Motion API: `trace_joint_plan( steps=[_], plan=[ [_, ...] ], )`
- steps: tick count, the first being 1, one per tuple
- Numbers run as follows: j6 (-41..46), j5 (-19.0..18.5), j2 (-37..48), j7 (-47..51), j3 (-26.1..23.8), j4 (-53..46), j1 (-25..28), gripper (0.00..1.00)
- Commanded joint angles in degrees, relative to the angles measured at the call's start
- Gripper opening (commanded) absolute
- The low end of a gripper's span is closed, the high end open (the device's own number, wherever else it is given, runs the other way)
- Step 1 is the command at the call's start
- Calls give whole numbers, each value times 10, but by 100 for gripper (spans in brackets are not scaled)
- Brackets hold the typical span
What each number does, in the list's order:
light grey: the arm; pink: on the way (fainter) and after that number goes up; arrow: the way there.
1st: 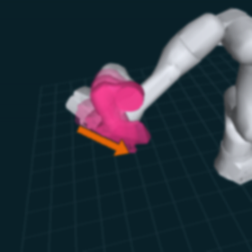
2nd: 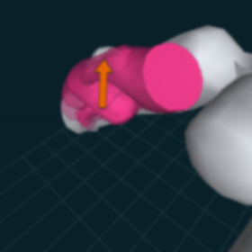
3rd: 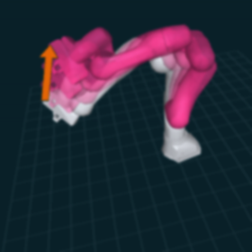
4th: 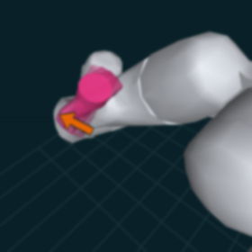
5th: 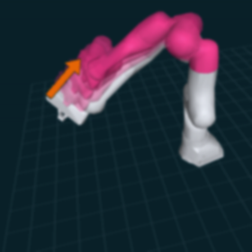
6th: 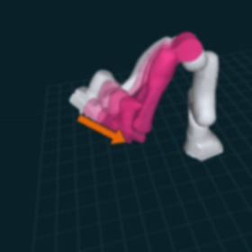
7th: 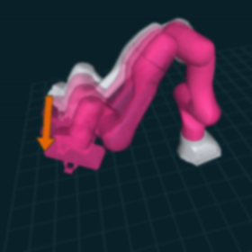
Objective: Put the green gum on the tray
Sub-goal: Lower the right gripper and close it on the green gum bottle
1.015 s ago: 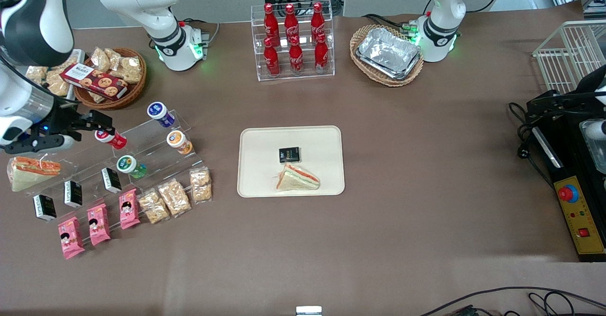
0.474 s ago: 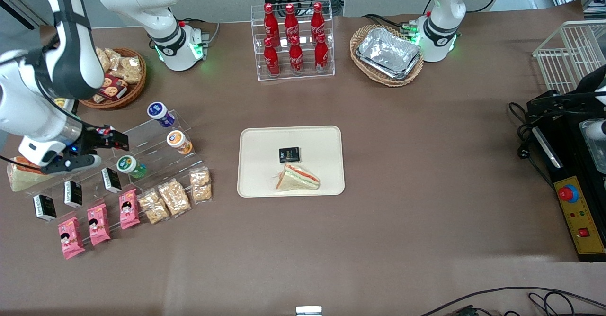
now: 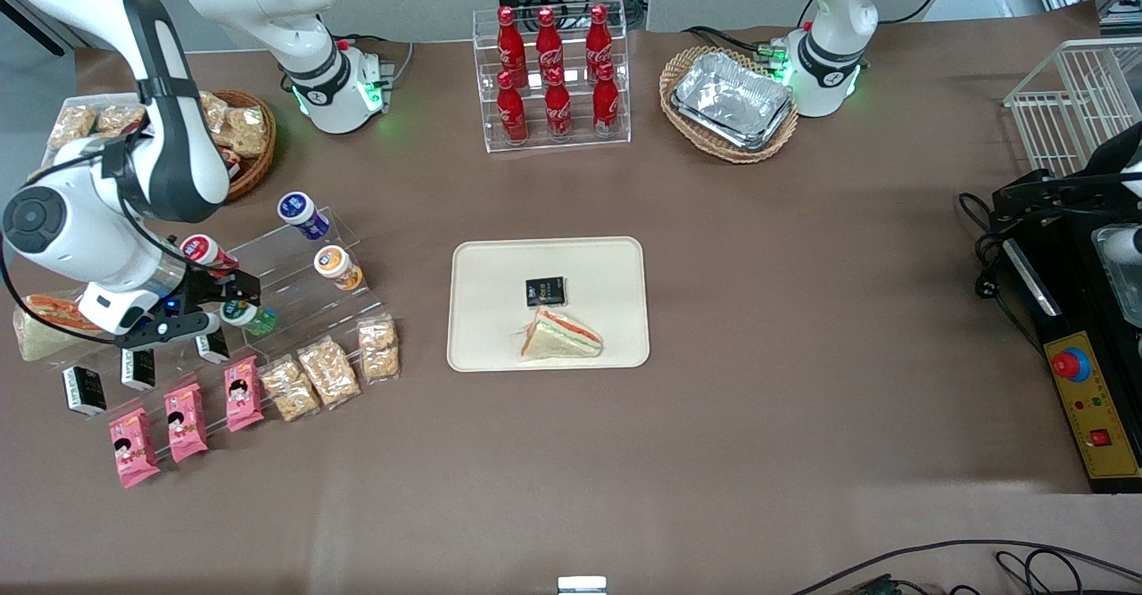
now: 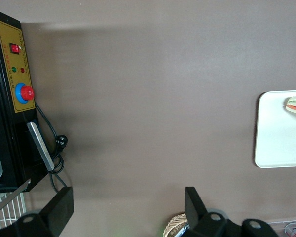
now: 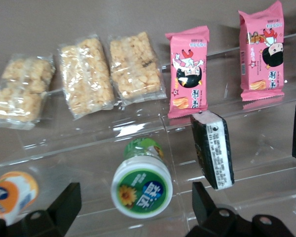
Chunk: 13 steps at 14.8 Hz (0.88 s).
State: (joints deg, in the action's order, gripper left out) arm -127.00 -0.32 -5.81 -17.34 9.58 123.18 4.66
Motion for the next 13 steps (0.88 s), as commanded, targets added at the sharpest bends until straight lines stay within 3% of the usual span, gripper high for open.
trace_joint_plan(
  steps=[1, 9, 11, 13],
  plan=[
    [-42, -7, -3, -28, -2, 25, -18, 100],
    [-67, -2, -13, -28, -3, 36, -14, 97],
    [-69, -2, -13, -28, -3, 37, -13, 83],
    [-69, -2, -14, -30, -3, 37, -14, 63]
  ],
)
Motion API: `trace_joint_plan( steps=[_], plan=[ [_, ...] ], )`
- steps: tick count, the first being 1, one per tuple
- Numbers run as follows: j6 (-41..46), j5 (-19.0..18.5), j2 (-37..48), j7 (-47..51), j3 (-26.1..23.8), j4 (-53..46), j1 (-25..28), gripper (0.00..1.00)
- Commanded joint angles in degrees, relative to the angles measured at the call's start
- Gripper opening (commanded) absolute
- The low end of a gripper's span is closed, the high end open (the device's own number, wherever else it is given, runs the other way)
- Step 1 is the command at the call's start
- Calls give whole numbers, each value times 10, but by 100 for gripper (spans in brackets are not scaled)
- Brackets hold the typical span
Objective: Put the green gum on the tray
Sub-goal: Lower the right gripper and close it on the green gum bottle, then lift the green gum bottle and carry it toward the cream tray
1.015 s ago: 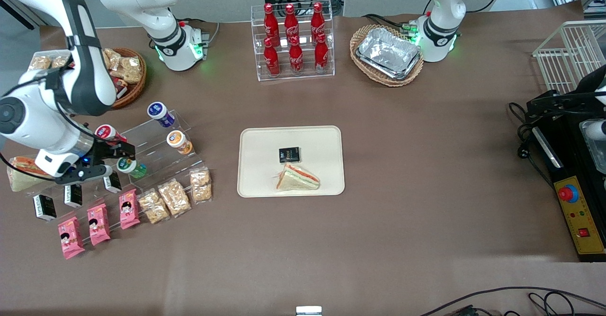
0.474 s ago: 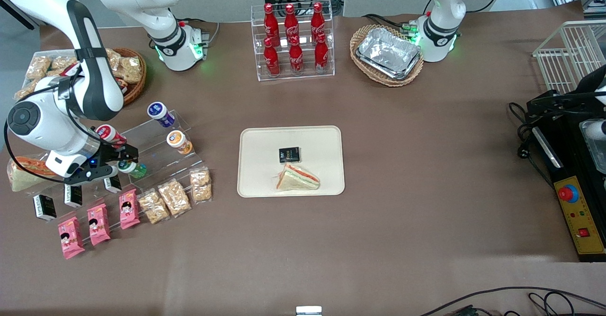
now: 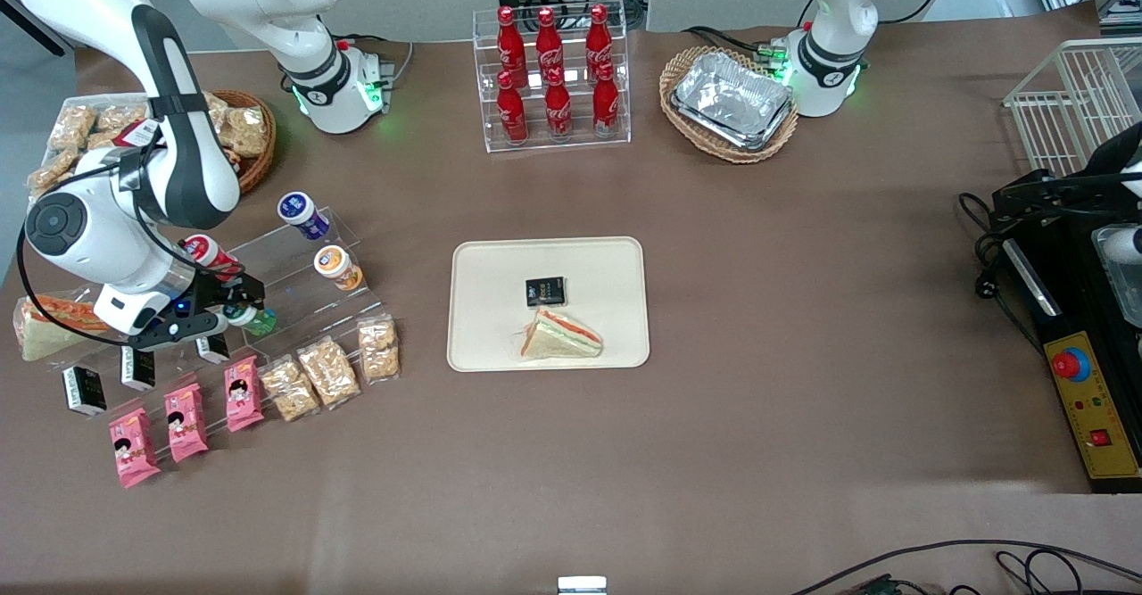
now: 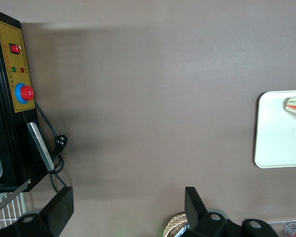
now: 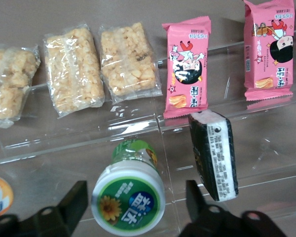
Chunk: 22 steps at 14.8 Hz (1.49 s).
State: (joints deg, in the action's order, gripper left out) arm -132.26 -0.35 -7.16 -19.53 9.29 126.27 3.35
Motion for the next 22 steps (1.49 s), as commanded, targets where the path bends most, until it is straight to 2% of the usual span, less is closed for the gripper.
trace_joint_plan(
  steps=[1, 3, 7, 12, 18, 21, 22],
  plan=[
    [-15, -2, 0, -14, -1, 6, -1, 54],
    [-14, -2, 0, -30, -1, 5, -2, 40],
    [22, 0, 16, -44, -2, -12, -1, 32],
    [198, 3, 35, -44, -3, -115, 1, 32],
    [416, 4, 31, -40, -6, -304, 13, 32],
    [461, 28, 30, -28, -12, -348, 14, 32],
    [461, 35, 29, 3, -28, -347, 17, 32]
  ],
)
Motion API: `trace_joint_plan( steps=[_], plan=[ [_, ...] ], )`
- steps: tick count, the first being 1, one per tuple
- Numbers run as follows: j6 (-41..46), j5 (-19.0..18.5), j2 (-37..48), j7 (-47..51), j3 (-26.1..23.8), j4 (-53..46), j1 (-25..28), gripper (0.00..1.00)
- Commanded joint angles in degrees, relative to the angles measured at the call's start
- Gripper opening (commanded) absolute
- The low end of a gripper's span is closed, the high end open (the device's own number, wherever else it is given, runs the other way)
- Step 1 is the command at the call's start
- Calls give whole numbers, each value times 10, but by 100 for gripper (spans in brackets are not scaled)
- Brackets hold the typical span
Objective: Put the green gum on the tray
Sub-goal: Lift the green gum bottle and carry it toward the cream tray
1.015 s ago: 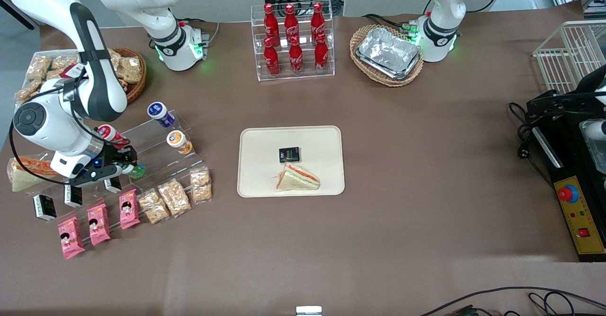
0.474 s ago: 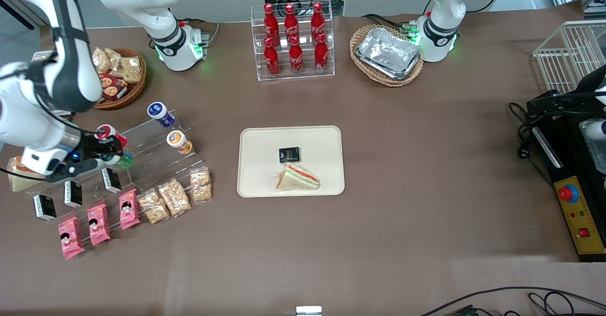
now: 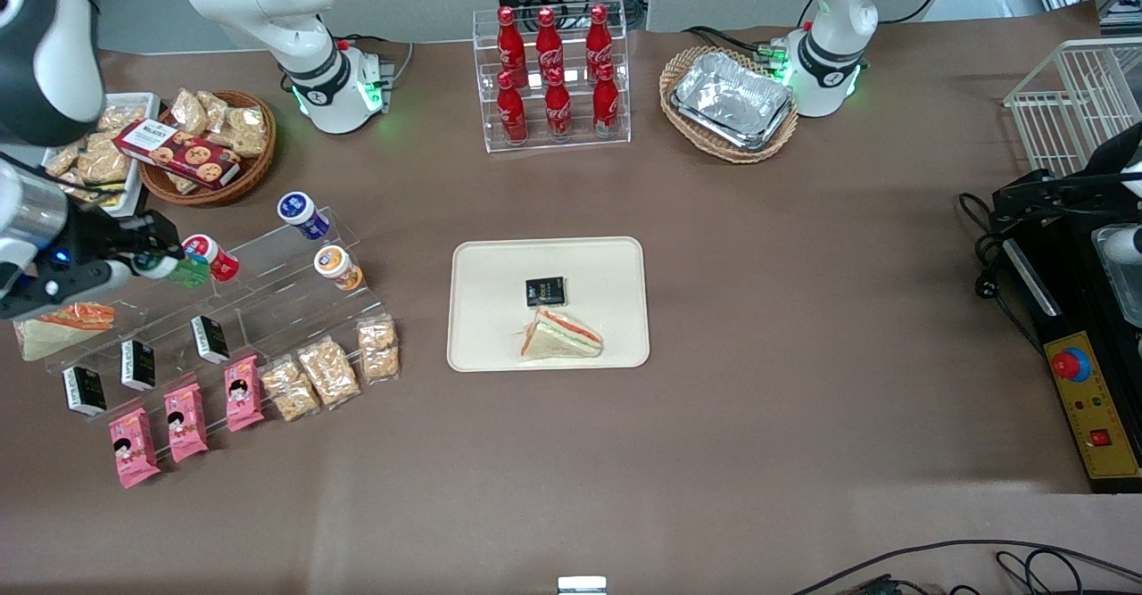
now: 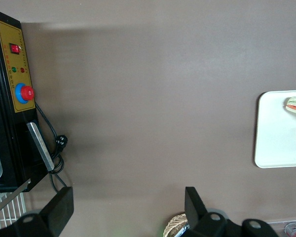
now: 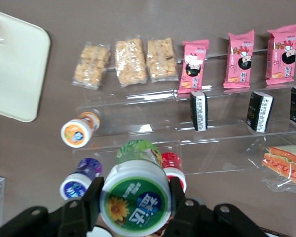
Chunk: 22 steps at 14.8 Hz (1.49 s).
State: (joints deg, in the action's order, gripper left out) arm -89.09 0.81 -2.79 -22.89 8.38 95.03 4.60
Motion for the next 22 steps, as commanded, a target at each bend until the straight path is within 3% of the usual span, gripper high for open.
trace_joint_plan(
  steps=[1, 5, 10, 17, 22],
  plan=[
    [30, 25, -15, 85, -35, -33, 12, 32],
    [23, 26, -32, 284, -57, -27, 108, 32],
    [-21, 68, -57, 427, -57, -1, 181, 32],
    [-201, 62, -71, 528, -57, 105, 268, 32],
    [-308, 61, -104, 551, -57, 159, 292, 32]
  ],
)
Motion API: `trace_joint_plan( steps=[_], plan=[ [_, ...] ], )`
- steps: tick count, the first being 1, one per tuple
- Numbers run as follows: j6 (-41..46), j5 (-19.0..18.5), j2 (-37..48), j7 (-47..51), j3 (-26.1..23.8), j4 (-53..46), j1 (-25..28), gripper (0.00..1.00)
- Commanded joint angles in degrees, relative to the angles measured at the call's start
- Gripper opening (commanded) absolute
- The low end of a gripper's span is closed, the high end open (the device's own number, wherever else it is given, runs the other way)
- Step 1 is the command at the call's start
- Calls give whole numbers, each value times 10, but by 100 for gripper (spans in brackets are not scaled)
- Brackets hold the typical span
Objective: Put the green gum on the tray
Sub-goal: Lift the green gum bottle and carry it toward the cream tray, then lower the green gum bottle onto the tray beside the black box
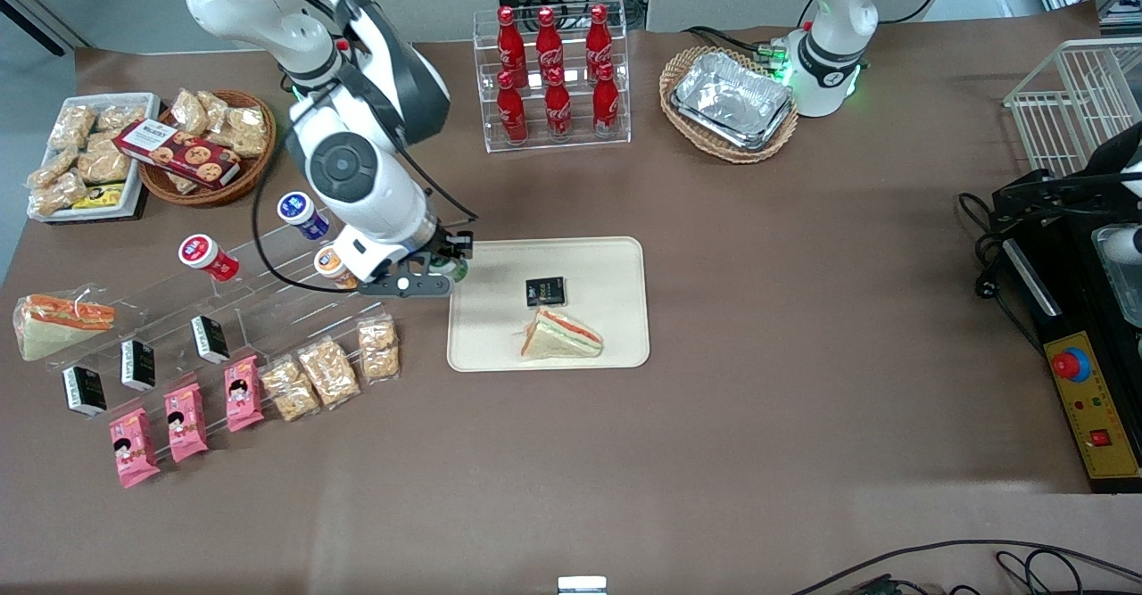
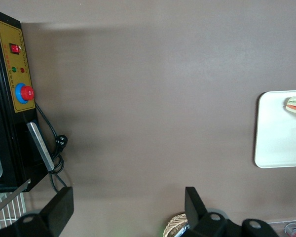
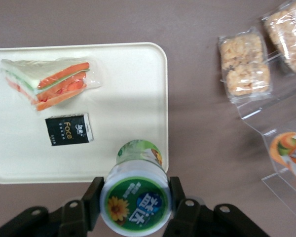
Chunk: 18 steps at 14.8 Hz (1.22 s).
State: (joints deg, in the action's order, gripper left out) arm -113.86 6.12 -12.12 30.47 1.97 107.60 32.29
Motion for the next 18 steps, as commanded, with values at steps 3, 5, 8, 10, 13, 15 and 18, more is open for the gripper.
trace_joint_plan(
  steps=[3, 5, 8, 10, 13, 15, 18],
  plan=[
    [-126, 7, -34, 20, 8, 59, 27, 32],
    [-143, 7, -49, 20, 8, 59, 27, 32],
    [-162, -13, -70, 20, 8, 59, 24, 32],
    [-183, -14, -89, 20, 8, 59, 26, 32],
    [-206, -14, -108, 20, 8, 58, 27, 32],
    [-216, -14, -118, 20, 8, 57, 28, 33],
    [-222, -14, -125, 20, 8, 56, 30, 35]
  ],
)
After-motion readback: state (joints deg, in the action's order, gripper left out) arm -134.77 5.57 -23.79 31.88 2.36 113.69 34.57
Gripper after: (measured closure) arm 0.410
